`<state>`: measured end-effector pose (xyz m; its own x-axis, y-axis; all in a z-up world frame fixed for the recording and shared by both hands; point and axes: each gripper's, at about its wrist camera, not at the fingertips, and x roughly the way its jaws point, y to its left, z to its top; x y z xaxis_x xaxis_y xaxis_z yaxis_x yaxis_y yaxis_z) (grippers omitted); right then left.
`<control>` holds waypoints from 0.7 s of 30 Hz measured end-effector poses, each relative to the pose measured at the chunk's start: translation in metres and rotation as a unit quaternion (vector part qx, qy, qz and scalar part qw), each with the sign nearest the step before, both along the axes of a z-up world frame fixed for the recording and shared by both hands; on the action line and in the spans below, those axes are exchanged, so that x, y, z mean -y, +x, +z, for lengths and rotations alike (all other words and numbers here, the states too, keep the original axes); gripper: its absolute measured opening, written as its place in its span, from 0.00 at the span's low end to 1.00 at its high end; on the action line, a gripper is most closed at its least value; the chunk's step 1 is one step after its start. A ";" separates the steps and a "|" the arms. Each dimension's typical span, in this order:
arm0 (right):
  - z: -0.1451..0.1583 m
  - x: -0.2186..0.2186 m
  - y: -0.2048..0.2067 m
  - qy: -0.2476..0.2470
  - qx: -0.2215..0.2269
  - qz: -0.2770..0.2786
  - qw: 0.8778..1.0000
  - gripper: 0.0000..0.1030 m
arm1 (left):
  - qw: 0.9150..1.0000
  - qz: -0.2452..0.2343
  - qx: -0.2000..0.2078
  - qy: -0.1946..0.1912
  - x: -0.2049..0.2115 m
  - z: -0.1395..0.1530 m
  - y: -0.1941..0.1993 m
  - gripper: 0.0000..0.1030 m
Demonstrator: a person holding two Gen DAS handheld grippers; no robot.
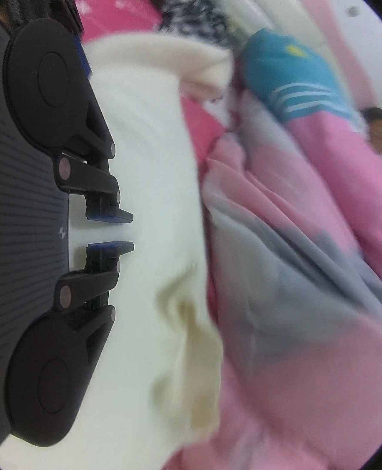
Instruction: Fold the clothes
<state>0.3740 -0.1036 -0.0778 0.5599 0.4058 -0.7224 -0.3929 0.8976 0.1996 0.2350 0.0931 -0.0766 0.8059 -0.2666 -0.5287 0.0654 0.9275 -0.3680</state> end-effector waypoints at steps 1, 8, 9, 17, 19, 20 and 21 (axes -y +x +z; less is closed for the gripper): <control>-0.005 -0.009 0.011 -0.008 0.007 -0.006 1.000 0.11 | 1.000 0.000 0.001 -0.002 -0.001 0.000 0.000 0.42; 0.019 -0.010 0.039 0.011 0.012 -0.081 0.997 0.10 | 0.997 0.024 0.026 -0.066 -0.030 0.013 -0.007 0.49; 0.026 -0.013 0.024 0.019 0.008 -0.057 0.998 0.10 | 0.996 0.034 0.034 -0.069 -0.036 0.016 -0.008 0.49; 0.004 -0.097 -0.013 -0.009 -0.039 0.074 0.996 0.07 | 0.987 0.087 0.014 -0.135 -0.077 0.009 0.007 0.44; -0.002 -0.108 0.009 0.007 -0.025 0.049 0.998 0.07 | 0.984 0.090 0.013 -0.156 -0.084 0.010 0.008 0.44; -0.002 -0.110 0.018 0.020 -0.020 0.032 0.999 0.06 | 0.983 0.090 0.013 -0.161 -0.087 0.010 0.008 0.44; -0.001 -0.111 0.026 0.031 -0.014 0.014 0.999 0.06 | 0.982 0.090 0.012 -0.167 -0.089 0.010 0.009 0.44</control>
